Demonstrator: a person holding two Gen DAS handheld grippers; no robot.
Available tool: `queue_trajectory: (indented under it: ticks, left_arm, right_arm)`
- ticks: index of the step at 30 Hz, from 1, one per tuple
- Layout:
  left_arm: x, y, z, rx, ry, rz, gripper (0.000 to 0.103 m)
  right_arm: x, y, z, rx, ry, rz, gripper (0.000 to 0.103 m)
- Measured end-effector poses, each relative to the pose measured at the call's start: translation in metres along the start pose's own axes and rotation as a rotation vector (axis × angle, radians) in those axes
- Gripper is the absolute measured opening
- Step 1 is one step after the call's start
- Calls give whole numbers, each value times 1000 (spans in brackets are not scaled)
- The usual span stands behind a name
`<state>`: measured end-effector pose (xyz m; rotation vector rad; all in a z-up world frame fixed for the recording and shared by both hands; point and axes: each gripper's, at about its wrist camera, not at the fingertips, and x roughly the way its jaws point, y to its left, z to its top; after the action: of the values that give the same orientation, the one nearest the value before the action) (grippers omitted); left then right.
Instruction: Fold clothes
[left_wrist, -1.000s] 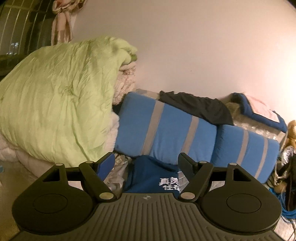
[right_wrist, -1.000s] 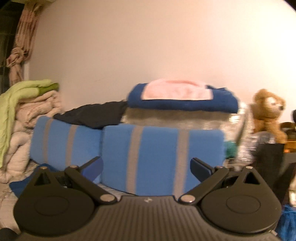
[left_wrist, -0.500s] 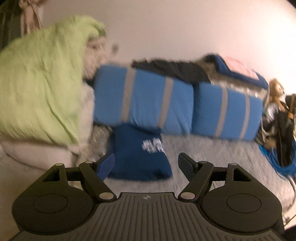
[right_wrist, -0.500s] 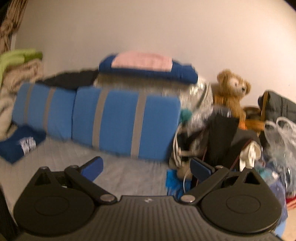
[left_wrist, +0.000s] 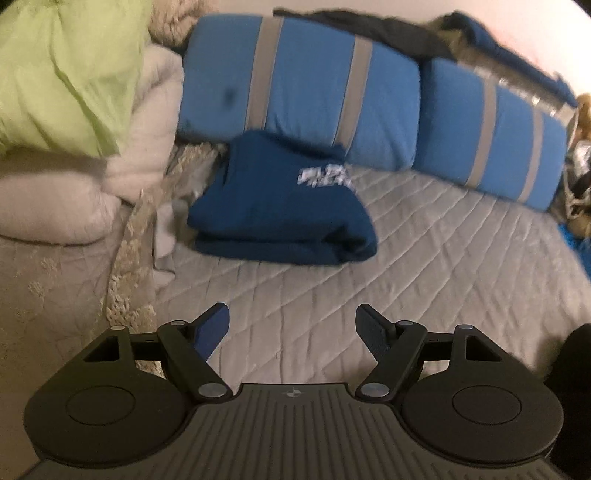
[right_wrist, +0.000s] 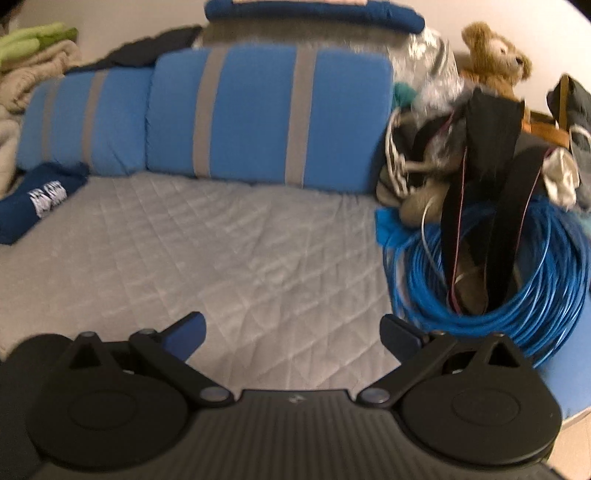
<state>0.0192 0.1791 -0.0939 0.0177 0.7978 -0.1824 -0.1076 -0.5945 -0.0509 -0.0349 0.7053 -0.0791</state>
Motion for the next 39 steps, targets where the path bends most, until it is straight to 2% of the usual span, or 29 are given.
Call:
queue_trajectory:
  ticks: [6,10,19,20,24,25,26,39]
  left_arm:
    - [43,-12,-16,81,62,41,75]
    - [67,-17,-26,86,96,37,75]
    - [118,-24,-44,89,110,23,75]
    - [122,-23,-47,77,105,22,77]
    - [127,-25,-56,60,33,36,94]
    - [130,-26,-56,60,28,41,101]
    - [133,-26,-55,59,29,43,103]
    - [169,-27,-21,68,24,52,103]
  right_arm:
    - [49,4,-20,36,37,-45,103]
    - [75,8,-28,41,54,-66,103]
    - [115,28,-51,17,109,-54,103]
    - [118,30,-53,20,118,-45,103]
    - [126,34,-61,40,142,-21,103]
    - [128,34,-63,49,142,-23,103]
    - [129,35,-62,57,144,-25,103]
    - [157,37,-41,84,125,-61,103]
